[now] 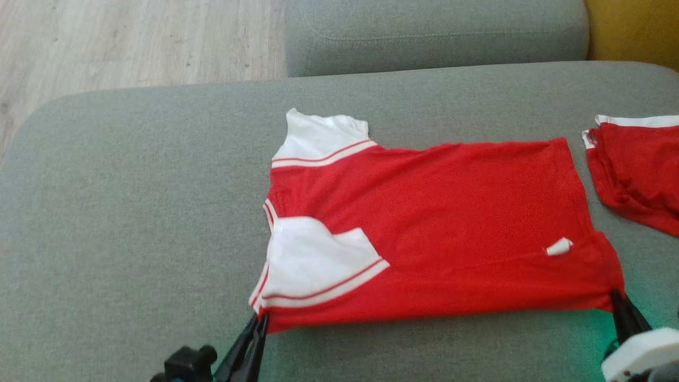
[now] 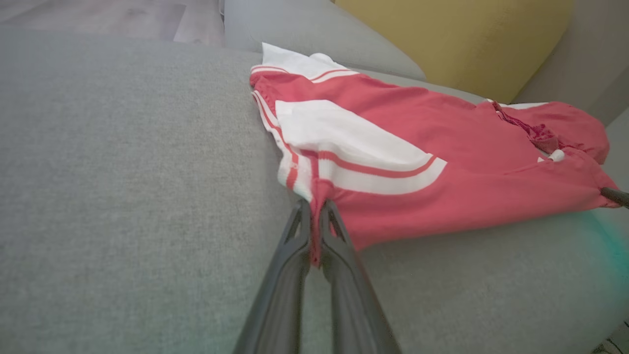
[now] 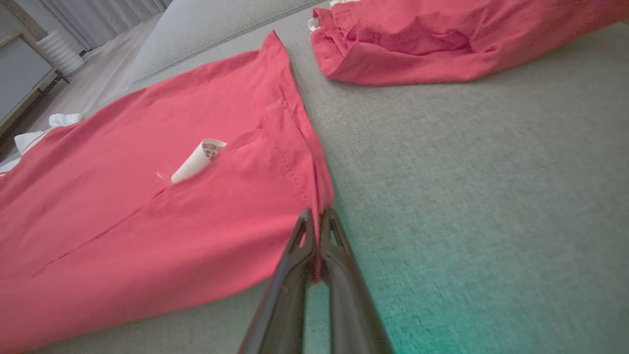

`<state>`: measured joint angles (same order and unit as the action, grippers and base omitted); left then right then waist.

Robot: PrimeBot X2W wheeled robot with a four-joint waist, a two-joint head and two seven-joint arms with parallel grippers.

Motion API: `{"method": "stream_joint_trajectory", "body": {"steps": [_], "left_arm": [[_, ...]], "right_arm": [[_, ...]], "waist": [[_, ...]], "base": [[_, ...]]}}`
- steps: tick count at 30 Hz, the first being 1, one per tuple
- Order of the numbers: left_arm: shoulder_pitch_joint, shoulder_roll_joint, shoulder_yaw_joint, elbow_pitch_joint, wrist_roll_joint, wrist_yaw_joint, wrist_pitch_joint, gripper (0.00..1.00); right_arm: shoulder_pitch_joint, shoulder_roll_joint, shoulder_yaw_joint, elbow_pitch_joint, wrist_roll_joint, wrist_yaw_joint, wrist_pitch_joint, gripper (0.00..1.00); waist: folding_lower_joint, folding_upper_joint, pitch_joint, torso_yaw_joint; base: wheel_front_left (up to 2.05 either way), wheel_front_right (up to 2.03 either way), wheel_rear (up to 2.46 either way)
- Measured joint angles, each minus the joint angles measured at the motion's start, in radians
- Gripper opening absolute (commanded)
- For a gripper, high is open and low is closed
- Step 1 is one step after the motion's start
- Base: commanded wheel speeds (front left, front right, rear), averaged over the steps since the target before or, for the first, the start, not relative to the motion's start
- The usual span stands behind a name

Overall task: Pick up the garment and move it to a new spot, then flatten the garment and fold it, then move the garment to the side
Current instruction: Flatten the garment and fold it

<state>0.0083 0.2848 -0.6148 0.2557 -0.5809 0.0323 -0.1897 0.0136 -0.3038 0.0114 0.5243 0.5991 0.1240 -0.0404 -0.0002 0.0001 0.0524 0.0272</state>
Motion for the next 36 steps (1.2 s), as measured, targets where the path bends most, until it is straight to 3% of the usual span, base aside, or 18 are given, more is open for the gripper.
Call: {"method": "stream_joint_trajectory", "body": {"steps": [7, 8, 9, 10, 17, 25, 26, 29, 36], "left_arm": [[0.075, 0.027, -0.019, -0.075, -0.022, 0.021, 0.068, 0.0], [0.079, 0.028, -0.023, -0.082, -0.028, 0.022, 0.078, 0.24], [0.081, 0.029, -0.025, -0.088, -0.028, 0.028, 0.085, 0.66], [0.081, 0.031, -0.027, -0.097, -0.028, 0.03, 0.093, 1.0], [-0.006, 0.084, -0.019, -0.168, -0.016, 0.026, 0.166, 1.0], [-0.53, 0.136, 0.005, -0.139, 0.007, -0.118, 0.38, 1.0], [-0.53, 0.136, 0.005, -0.139, 0.007, -0.118, 0.38, 1.0], [-0.782, 0.152, -0.024, -0.029, -0.032, -0.149, 0.557, 1.0], [-1.035, 0.168, -0.089, 0.204, -0.152, -0.16, 0.812, 1.0]], "right_arm": [[0.077, 0.024, -0.067, -0.077, -0.018, 0.0, 0.042, 0.0], [0.083, 0.031, -0.076, -0.084, -0.027, 0.0, 0.043, 0.26], [0.085, 0.038, -0.086, -0.09, -0.035, 0.0, 0.051, 0.88], [0.086, 0.044, -0.095, -0.095, -0.046, 0.0, 0.054, 1.0], [0.083, 0.073, -0.146, -0.188, -0.094, 0.0, 0.079, 1.0], [0.023, 0.084, -0.139, -0.321, -0.12, 0.0, 0.126, 1.0], [0.023, 0.084, -0.139, -0.321, -0.12, 0.0, 0.126, 1.0], [-0.045, 0.084, -0.107, -0.356, -0.125, 0.0, 0.142, 1.0], [-0.098, 0.086, -0.05, -0.371, -0.125, 0.0, 0.146, 1.0]], "waist": [[0.0002, 0.0, -0.011, -0.002], [0.0002, 0.0, -0.011, -0.003], [0.0001, 0.0, -0.01, -0.004], [0.0001, 0.0, -0.008, -0.005], [0.0002, 0.0, 0.041, -0.02], [0.0005, 0.0, 0.166, -0.041], [0.0005, 0.0, 0.166, -0.041], [0.0007, -0.0001, 0.233, -0.071], [0.0005, -0.0001, 0.322, -0.156]], "base": [[0.0, 0.0, 0.0], [0.0, 0.0, 0.0], [0.0, 0.0, 0.0], [0.0, 0.0, 0.0], [0.0, 0.0, 0.0], [0.0, 0.0, 0.0], [0.0, 0.0, 0.0], [0.0, 0.0, 0.0], [0.0, 0.0, 0.0]]}}
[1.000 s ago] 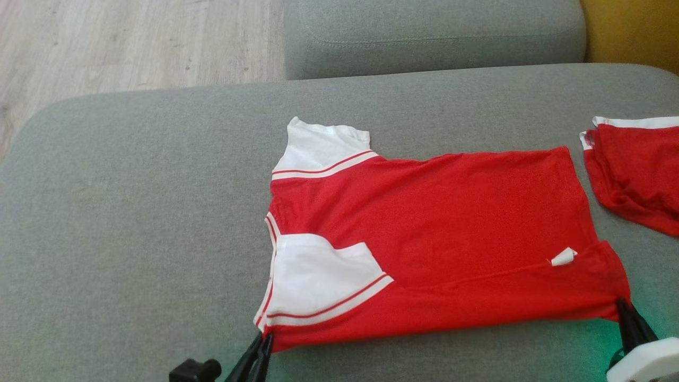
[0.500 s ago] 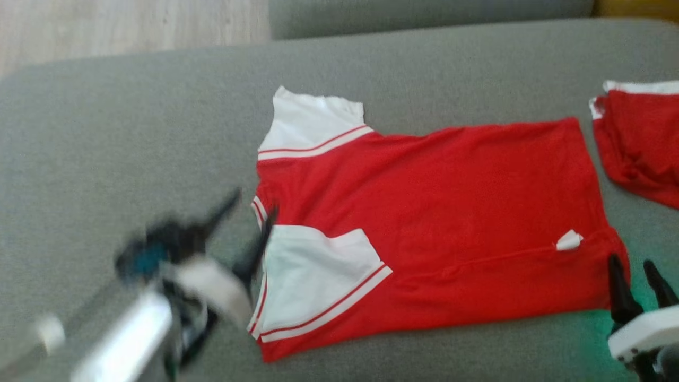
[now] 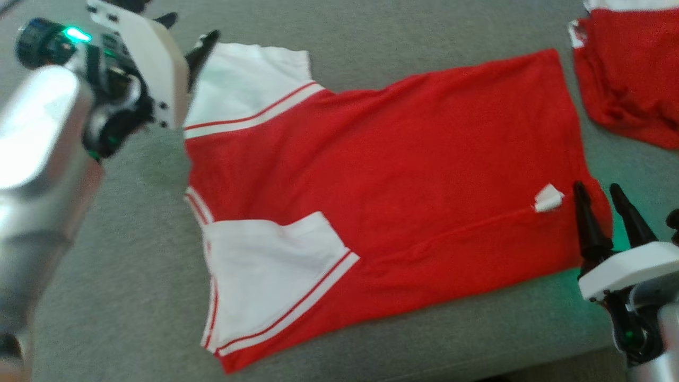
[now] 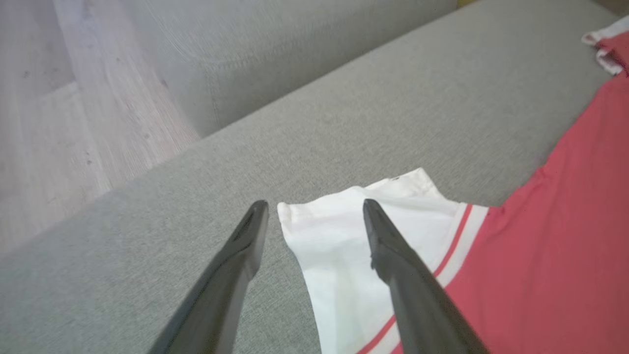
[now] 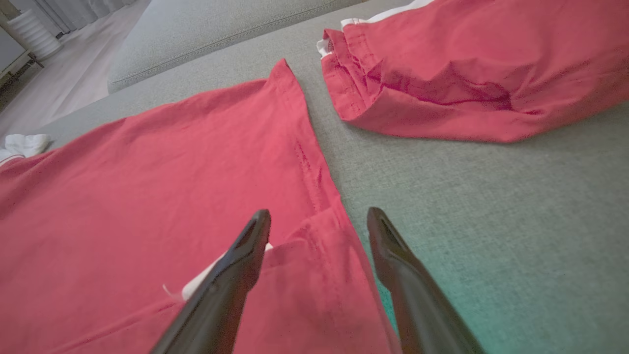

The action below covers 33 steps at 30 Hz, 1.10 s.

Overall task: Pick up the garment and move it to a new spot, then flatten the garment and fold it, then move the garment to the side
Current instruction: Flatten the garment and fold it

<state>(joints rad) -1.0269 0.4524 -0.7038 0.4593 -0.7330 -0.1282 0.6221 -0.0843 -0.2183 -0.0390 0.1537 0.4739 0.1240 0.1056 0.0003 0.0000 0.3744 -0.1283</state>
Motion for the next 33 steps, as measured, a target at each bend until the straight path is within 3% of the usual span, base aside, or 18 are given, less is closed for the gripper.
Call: {"method": "stream_joint_trajectory", "body": {"steps": [6, 16, 17, 20, 22, 23, 24, 25, 33], "left_arm": [[-0.095, 0.048, -0.058, 0.146, -0.003, -0.004, 0.093, 1.0], [-0.106, 0.098, -0.15, 0.172, -0.052, -0.004, 0.113, 1.0], [-0.109, 0.103, -0.155, 0.172, -0.059, -0.004, 0.113, 0.91], [-0.122, 0.107, -0.17, 0.174, -0.078, -0.004, 0.118, 0.47], [-0.126, 0.108, -0.172, 0.174, -0.09, -0.004, 0.12, 0.29], [-0.127, 0.109, -0.173, 0.174, -0.092, -0.004, 0.113, 0.15], [-0.129, 0.11, -0.175, 0.174, -0.095, -0.004, 0.103, 0.15], [-0.131, 0.11, -0.177, 0.175, -0.095, -0.004, 0.093, 0.0], [-0.138, 0.121, -0.241, 0.146, -0.09, -0.004, -0.039, 0.0]], "right_arm": [[-0.028, 0.009, 0.02, 0.014, 0.009, 0.0, -0.019, 1.0], [-0.037, 0.017, 0.026, 0.052, 0.021, 0.0, -0.059, 1.0], [-0.041, 0.017, 0.028, 0.055, 0.021, 0.0, -0.062, 1.0], [-0.063, 0.018, 0.034, 0.057, 0.02, 0.0, -0.064, 1.0], [-0.077, 0.018, 0.035, 0.058, 0.02, 0.0, -0.069, 1.0], [-0.081, 0.018, 0.036, 0.058, 0.02, 0.0, -0.069, 1.0], [-0.086, 0.018, 0.037, 0.059, 0.02, 0.0, -0.069, 1.0], [-0.089, 0.018, 0.037, 0.06, 0.02, 0.0, -0.069, 1.0], [-0.116, 0.008, 0.063, 0.054, 0.021, 0.0, -0.058, 1.0]], "waist": [[-0.0002, 0.0, 0.052, -0.079], [-0.0003, 0.0, 0.099, -0.138], [-0.0003, 0.0, 0.101, -0.139], [-0.0003, 0.0, 0.106, -0.141], [-0.0003, 0.0, 0.109, -0.141], [-0.0003, 0.0, 0.11, -0.141], [-0.0003, 0.0, 0.111, -0.141], [-0.0003, 0.0, 0.112, -0.141], [-0.0003, 0.0, 0.106, -0.126]], "base": [[0.0, 0.0, 0.0], [0.0, 0.0, 0.0], [0.0, 0.0, 0.0], [0.0, 0.0, 0.0], [0.0, 0.0, 0.0], [0.0, 0.0, 0.0], [0.0, 0.0, 0.0], [0.0, 0.0, 0.0], [0.0, 0.0, 0.0]]}}
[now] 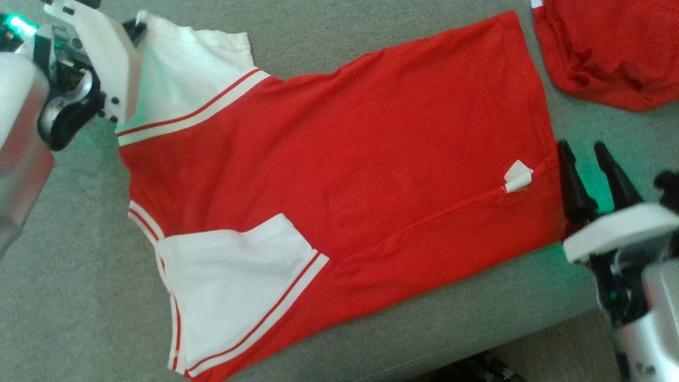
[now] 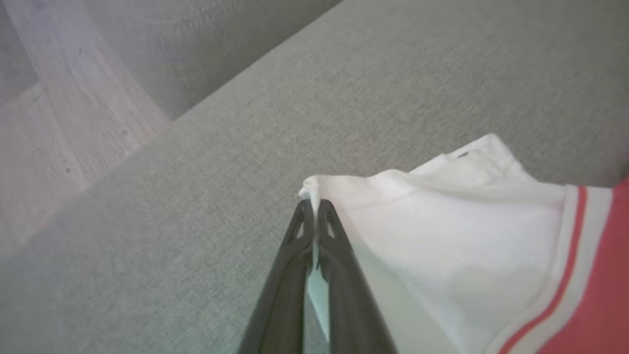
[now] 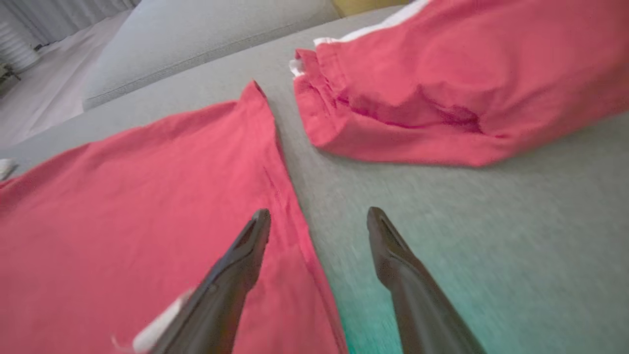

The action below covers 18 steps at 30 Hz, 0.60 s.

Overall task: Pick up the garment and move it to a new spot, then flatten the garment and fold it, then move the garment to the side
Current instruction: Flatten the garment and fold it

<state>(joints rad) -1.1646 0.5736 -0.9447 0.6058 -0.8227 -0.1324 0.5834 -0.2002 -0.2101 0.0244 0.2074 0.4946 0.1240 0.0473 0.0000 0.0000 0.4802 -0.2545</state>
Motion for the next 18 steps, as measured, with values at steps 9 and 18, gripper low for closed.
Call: {"method": "stream_joint_trajectory", "body": {"steps": [9, 18], "left_arm": [[-0.068, -0.021, -0.067, -0.012, -0.002, 0.0, -0.138, 0.0], [-0.129, -0.041, -0.164, -0.076, -0.042, 0.0, -0.186, 0.0]], "right_arm": [[-0.28, -0.097, 0.106, 0.073, 0.044, 0.0, 0.244, 1.0], [-0.53, -0.136, 0.165, 0.321, 0.006, 0.0, 0.373, 1.0]], "waist": [[0.0, 0.0, -0.023, 0.053], [0.0001, 0.0, -0.017, 0.129]], "base": [[0.0, 0.0, 0.0], [0.0, 0.0, 0.0]]}}
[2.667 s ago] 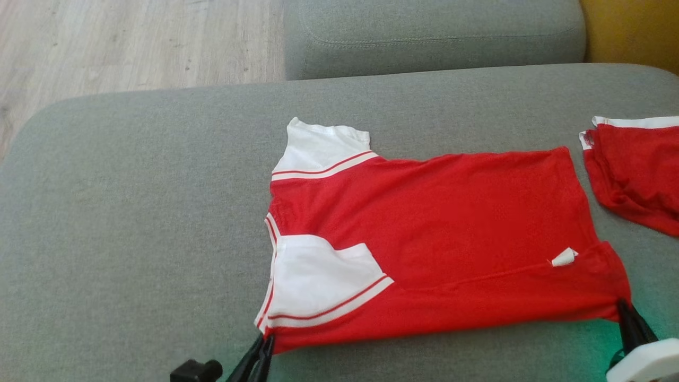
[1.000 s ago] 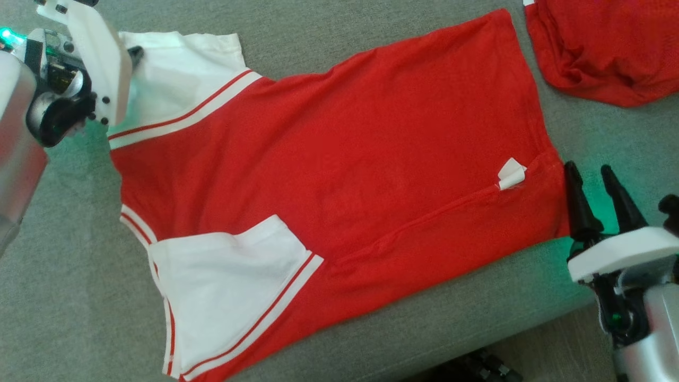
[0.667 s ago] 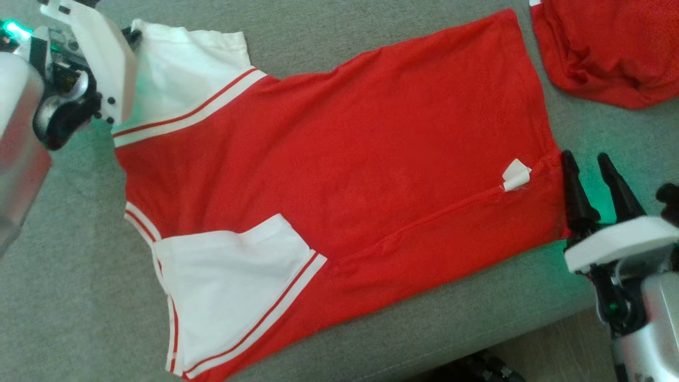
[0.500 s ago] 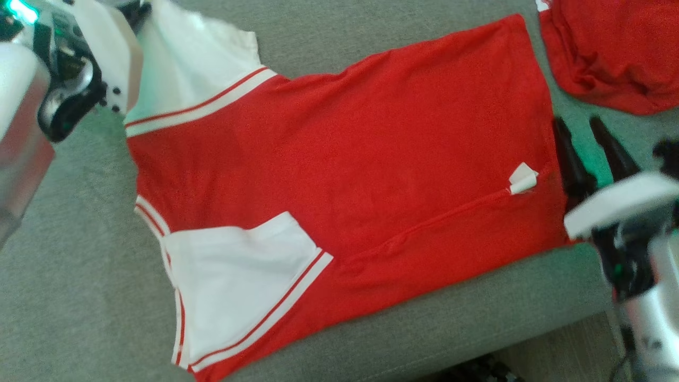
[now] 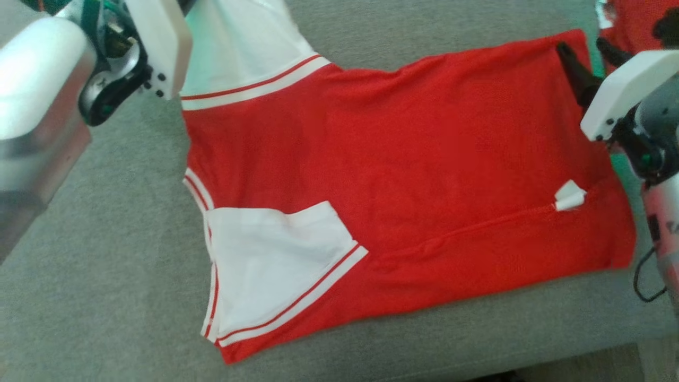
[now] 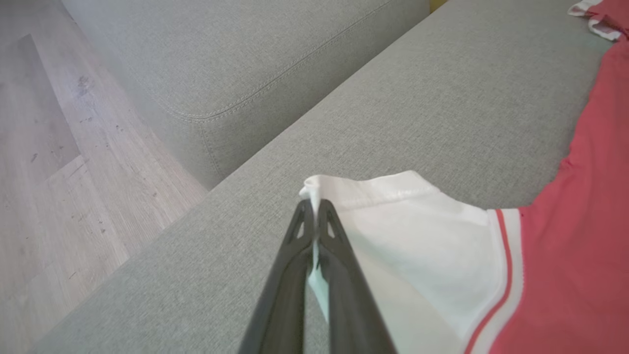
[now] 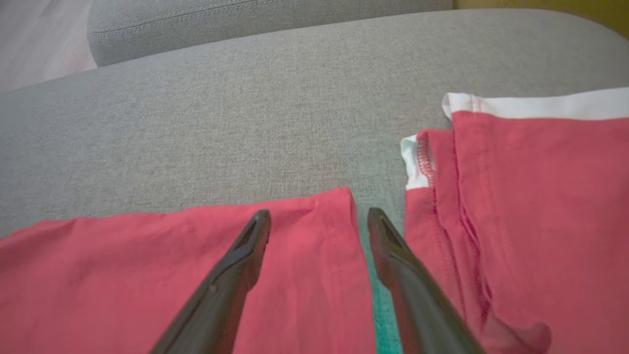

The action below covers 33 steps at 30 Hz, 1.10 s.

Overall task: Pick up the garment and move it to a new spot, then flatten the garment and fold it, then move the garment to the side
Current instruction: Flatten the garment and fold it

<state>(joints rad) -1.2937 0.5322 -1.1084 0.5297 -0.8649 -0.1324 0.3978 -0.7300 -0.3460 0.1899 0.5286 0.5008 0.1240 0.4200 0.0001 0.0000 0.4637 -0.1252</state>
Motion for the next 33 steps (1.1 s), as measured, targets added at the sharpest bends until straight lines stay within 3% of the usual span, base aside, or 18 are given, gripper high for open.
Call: {"method": "stream_joint_trajectory", "body": {"steps": [6, 7, 12, 13, 18, 27, 33], "left_arm": [[-0.018, -0.004, -0.06, -0.015, -0.032, 0.0, -0.035, 0.0], [-0.02, -0.005, -0.067, -0.016, -0.036, 0.0, -0.041, 0.0], [-0.04, -0.005, -0.102, -0.015, -0.065, 0.0, -0.062, 0.0], [-0.043, -0.005, -0.109, -0.014, -0.071, 0.0, -0.067, 0.0], [-0.053, -0.003, -0.144, 0.005, -0.078, 0.0, -0.115, 0.0], [-0.102, -0.01, -0.146, 0.084, -0.048, 0.0, -0.372, 0.0], [-0.092, -0.034, -0.151, 0.096, -0.094, 0.0, -0.433, 0.0]], "right_arm": [[-0.075, -0.01, 0.008, 0.133, -0.018, 0.0, 0.002, 1.0], [-0.083, -0.011, 0.011, 0.147, -0.018, 0.0, 0.002, 0.95], [-0.104, -0.015, 0.033, 0.191, -0.018, 0.0, -0.014, 0.07], [-0.105, -0.017, 0.035, 0.198, -0.018, 0.0, -0.016, 0.0], [-0.116, -0.021, 0.029, 0.225, -0.022, 0.0, -0.077, 0.0], [-0.186, -0.019, -0.012, 0.233, 0.003, 0.0, -0.194, 0.0], [-0.158, -0.038, -0.012, 0.23, 0.039, 0.0, -0.211, 0.0]], "waist": [[0.0, 0.0, 0.003, 0.043], [0.0, 0.0, 0.003, 0.048], [0.0, 0.0, -0.002, 0.061], [0.0, 0.0, -0.003, 0.062], [0.0, 0.0, -0.006, 0.066], [0.0, 0.0, -0.023, 0.068], [-0.0001, 0.0, -0.057, 0.082]], "base": [[0.0, 0.0, 0.0], [0.0, 0.0, 0.0], [0.0, 0.0, 0.0], [0.0, 0.0, 0.0], [0.0, 0.0, 0.0], [0.0, 0.0, 0.0], [0.0, 0.0, 0.0]]}}
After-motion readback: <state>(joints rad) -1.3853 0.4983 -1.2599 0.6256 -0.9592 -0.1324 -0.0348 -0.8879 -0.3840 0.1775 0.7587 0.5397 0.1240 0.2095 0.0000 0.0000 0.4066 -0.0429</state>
